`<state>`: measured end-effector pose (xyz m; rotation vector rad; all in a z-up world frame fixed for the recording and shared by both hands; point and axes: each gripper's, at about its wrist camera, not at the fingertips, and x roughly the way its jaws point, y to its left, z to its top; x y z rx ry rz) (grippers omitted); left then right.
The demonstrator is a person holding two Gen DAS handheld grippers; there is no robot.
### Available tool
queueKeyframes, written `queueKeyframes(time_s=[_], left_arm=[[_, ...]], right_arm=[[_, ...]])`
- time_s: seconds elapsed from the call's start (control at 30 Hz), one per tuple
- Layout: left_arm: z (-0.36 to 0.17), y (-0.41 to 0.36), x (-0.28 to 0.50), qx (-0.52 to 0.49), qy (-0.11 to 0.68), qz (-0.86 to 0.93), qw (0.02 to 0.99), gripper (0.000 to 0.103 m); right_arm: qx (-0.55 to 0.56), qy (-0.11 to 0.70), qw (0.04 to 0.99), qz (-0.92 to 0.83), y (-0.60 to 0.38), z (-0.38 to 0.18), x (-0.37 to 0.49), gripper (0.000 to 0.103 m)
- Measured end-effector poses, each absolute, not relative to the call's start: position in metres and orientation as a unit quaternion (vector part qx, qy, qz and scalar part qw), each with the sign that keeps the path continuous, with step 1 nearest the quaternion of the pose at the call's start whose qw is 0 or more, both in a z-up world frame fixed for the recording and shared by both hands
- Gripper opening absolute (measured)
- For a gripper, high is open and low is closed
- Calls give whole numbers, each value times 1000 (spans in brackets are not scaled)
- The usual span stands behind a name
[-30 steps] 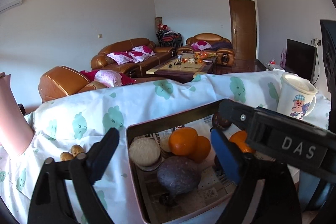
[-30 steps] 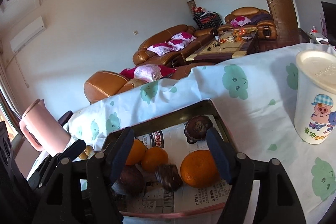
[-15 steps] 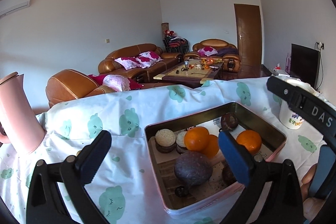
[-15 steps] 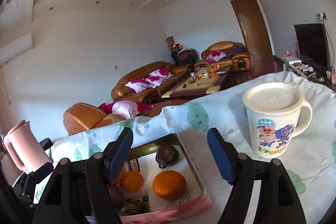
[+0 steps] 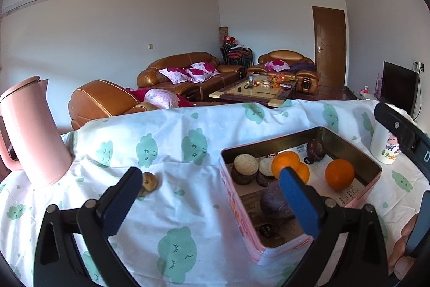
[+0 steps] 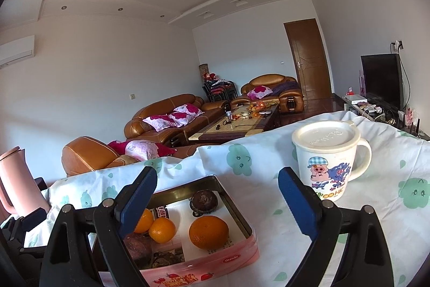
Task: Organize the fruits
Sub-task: 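Move both grippers from the tray toward the two small tan round fruits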
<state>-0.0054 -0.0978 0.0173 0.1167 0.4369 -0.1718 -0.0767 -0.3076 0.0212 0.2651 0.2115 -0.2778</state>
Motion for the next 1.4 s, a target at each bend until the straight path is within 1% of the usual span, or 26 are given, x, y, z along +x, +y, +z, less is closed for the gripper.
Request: queueKeyframes(time_s=[0.27,0.6,0.87,1.17,1.3,1.4], left_arm=[[16,-79,-9,70,215,-72,972,103],[13,-29,3,59,230,-38,971,103],[10,29,21,54,244,3,968,103],[5,106,46,20,267,70,961,103],[2,123,55,23,276,91,957,103],[-1,132,59,10,287,95,953,103]], right_arm=[[117,117,979,-119,-280,20,-79,93],[111,140,980,-87,-229,17,-59,93],[103,150,982,-57,-181,16,-40,93],[83,168,982,-19,-133,13,-18,93],[73,187,980,-6,-117,11,-4,93],[57,220,974,5,-105,7,14,93]])
